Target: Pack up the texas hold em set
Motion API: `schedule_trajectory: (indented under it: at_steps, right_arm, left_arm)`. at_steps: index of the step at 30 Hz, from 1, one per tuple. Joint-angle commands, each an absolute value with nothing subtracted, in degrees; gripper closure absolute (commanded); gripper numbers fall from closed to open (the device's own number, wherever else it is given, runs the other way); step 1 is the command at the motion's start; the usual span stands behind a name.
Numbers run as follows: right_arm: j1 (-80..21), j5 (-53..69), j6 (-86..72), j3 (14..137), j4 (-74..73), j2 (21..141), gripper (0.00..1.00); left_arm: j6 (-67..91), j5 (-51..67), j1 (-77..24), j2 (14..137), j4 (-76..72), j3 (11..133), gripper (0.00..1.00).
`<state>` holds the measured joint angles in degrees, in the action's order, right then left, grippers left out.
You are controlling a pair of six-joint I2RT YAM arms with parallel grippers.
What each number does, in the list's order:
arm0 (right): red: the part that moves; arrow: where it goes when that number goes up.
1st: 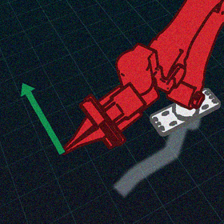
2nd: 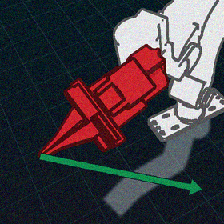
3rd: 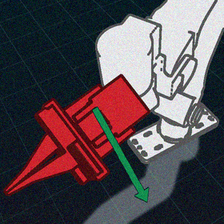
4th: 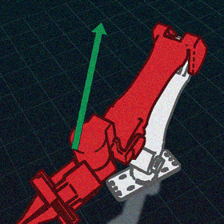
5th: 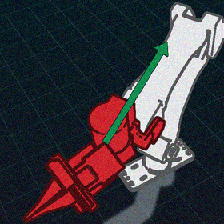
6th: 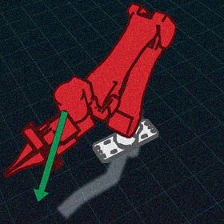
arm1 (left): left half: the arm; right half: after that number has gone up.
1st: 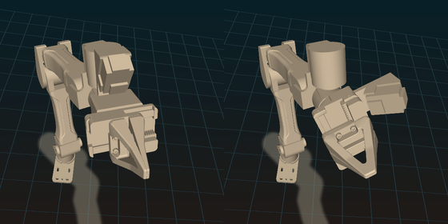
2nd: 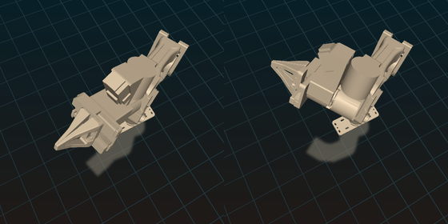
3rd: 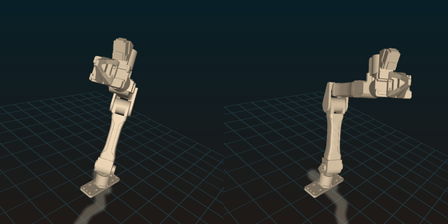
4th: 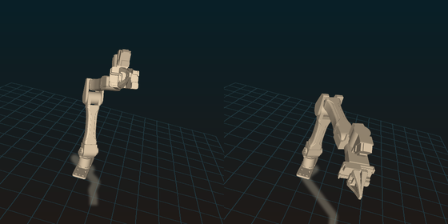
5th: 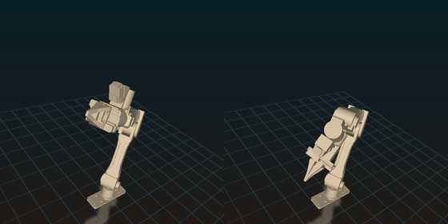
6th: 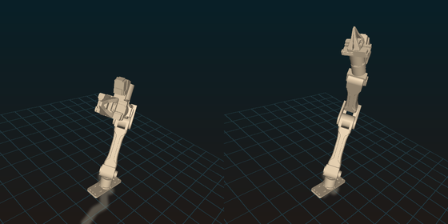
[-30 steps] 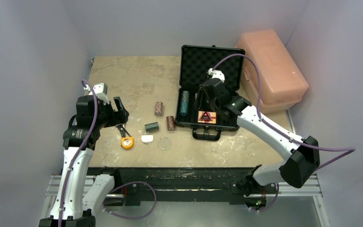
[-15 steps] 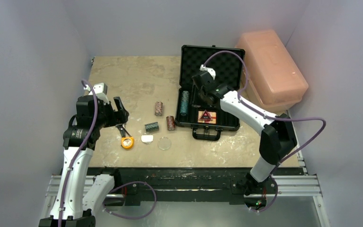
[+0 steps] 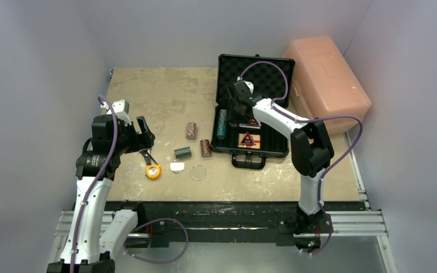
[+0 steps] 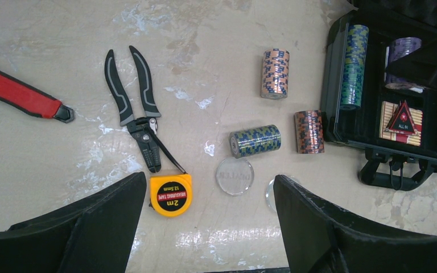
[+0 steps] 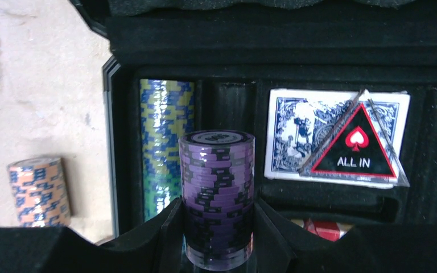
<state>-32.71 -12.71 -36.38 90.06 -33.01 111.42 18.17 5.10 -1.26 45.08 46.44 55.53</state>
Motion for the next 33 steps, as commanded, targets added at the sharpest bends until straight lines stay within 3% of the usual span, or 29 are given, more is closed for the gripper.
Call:
schedule_trajectory:
  at_steps: [1, 15, 19, 24, 30, 33]
  right_arm:
    - [-31.9, -11.9, -35.4, 94.5, -31.9, 113.2, 1.0]
    - [-30.9, -11.0, -34.8, 98.4, -32.3, 119.0, 1.0]
    - [-30.5, -11.1, -34.8, 98.9, -32.4, 119.8, 0.82]
    - [-30.2, -11.2, -35.1, 99.1, -32.4, 120.5, 0.47]
    - [-30.2, -10.2, -33.9, 99.7, -32.2, 120.4, 0.34]
    - [-30.2, -10.3, -33.2, 99.7, -32.5, 119.0, 0.33]
  left_arm:
    - [16.9, 4.7, -1.0, 44.7, 46.1, 56.2, 0.18]
    - [16.8, 4.5, -1.0, 45.1, 46.1, 56.3, 0.18]
    - [16.8, 4.7, -1.0, 45.3, 46.0, 56.4, 0.18]
    - [16.8, 4.7, -1.0, 45.3, 46.0, 56.4, 0.18]
    - [16.8, 4.6, -1.0, 45.3, 46.1, 56.3, 0.18]
    - [16.8, 4.6, -1.0, 45.4, 46.1, 56.3, 0.18]
